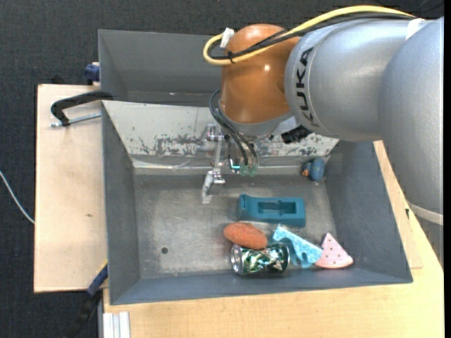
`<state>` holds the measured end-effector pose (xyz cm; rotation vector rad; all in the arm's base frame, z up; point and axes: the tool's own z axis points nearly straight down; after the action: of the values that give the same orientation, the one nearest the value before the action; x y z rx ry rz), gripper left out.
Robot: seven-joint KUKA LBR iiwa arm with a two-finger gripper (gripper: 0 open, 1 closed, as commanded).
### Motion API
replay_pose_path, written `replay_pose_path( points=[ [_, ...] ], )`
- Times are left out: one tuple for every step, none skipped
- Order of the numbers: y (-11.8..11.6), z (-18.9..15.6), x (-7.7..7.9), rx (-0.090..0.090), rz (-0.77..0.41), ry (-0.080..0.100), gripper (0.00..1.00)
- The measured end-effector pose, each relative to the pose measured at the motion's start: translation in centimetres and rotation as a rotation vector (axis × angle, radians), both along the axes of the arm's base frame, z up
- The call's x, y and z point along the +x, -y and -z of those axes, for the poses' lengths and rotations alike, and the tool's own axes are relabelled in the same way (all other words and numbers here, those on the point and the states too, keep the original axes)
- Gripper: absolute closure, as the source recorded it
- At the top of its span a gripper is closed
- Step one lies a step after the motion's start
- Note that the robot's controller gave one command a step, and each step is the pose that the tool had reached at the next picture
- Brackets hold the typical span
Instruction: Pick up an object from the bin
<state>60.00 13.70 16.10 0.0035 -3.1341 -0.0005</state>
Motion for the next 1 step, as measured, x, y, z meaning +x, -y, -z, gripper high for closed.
replay_pose_path(
  points=[
    [0.05, -0.52, 0.19, 0.001, 0.002, 0.008, 0.00]
  ],
)
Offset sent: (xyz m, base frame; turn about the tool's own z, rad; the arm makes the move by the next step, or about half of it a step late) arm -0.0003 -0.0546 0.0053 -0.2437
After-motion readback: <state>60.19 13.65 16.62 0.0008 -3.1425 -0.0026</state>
